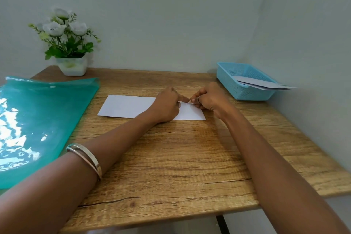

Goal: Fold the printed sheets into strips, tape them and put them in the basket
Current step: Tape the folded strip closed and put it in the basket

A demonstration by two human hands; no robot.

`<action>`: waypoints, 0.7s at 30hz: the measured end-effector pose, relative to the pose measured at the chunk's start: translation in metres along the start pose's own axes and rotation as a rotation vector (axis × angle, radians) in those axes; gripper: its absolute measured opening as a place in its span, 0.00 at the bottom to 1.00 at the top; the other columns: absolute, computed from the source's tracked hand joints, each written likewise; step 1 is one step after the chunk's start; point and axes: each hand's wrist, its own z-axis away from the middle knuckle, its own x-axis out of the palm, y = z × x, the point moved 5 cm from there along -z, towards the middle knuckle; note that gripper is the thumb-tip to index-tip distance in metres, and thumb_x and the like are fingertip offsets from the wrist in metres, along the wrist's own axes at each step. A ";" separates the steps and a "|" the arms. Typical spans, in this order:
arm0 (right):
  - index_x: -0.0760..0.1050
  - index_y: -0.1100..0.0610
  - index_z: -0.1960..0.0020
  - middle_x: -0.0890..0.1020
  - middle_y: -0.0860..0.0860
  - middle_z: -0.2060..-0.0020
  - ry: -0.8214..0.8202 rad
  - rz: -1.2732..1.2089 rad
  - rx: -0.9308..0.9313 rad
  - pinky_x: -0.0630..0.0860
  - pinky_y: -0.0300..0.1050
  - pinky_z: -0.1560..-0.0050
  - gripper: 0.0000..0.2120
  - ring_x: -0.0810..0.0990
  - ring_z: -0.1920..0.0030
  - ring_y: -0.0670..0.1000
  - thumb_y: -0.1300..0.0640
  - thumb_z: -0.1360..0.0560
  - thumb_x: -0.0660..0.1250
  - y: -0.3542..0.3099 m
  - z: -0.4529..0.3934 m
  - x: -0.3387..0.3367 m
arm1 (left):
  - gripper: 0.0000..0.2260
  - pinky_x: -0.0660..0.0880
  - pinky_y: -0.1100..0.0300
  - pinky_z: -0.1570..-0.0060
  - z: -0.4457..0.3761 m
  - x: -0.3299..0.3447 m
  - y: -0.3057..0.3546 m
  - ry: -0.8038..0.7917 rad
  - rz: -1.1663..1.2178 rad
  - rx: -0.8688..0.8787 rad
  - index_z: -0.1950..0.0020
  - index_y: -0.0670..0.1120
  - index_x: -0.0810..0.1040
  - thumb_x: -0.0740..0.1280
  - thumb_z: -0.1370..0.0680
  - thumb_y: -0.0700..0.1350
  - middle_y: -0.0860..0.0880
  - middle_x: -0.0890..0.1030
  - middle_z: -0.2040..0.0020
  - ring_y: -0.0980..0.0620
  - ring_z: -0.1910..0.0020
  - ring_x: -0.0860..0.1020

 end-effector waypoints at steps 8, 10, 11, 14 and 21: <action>0.83 0.63 0.55 0.84 0.54 0.60 -0.050 0.051 -0.027 0.80 0.42 0.57 0.06 0.80 0.62 0.47 0.70 0.27 0.68 -0.002 0.001 0.000 | 0.19 0.66 0.57 0.40 -0.001 0.000 -0.001 -0.003 -0.019 -0.009 0.32 0.50 0.73 0.58 0.20 0.37 0.42 0.73 0.38 0.45 0.38 0.70; 0.83 0.63 0.54 0.84 0.54 0.61 -0.053 0.059 -0.029 0.79 0.41 0.58 0.06 0.79 0.62 0.47 0.69 0.27 0.68 -0.004 0.001 0.001 | 0.19 0.66 0.57 0.40 -0.001 -0.001 -0.001 -0.002 -0.023 -0.008 0.32 0.50 0.73 0.58 0.20 0.37 0.42 0.73 0.37 0.45 0.38 0.70; 0.83 0.63 0.54 0.83 0.53 0.61 -0.053 0.065 -0.030 0.79 0.40 0.59 0.06 0.79 0.62 0.46 0.69 0.27 0.68 -0.004 0.001 0.001 | 0.19 0.66 0.57 0.40 -0.001 -0.001 0.000 -0.002 -0.027 -0.006 0.31 0.50 0.73 0.58 0.20 0.37 0.42 0.73 0.37 0.45 0.38 0.70; 0.83 0.63 0.54 0.82 0.52 0.62 -0.047 0.080 -0.040 0.77 0.37 0.61 0.06 0.79 0.64 0.45 0.69 0.27 0.68 -0.005 0.001 0.001 | 0.19 0.66 0.56 0.40 -0.001 -0.001 0.001 -0.005 -0.033 0.000 0.31 0.50 0.73 0.58 0.20 0.37 0.41 0.73 0.37 0.45 0.38 0.70; 0.83 0.63 0.54 0.82 0.52 0.63 -0.049 0.091 -0.050 0.78 0.40 0.57 0.06 0.78 0.63 0.45 0.68 0.27 0.68 -0.006 0.002 0.002 | 0.19 0.66 0.56 0.40 -0.001 0.000 0.000 -0.025 -0.026 0.000 0.31 0.51 0.72 0.57 0.20 0.37 0.41 0.72 0.38 0.46 0.38 0.69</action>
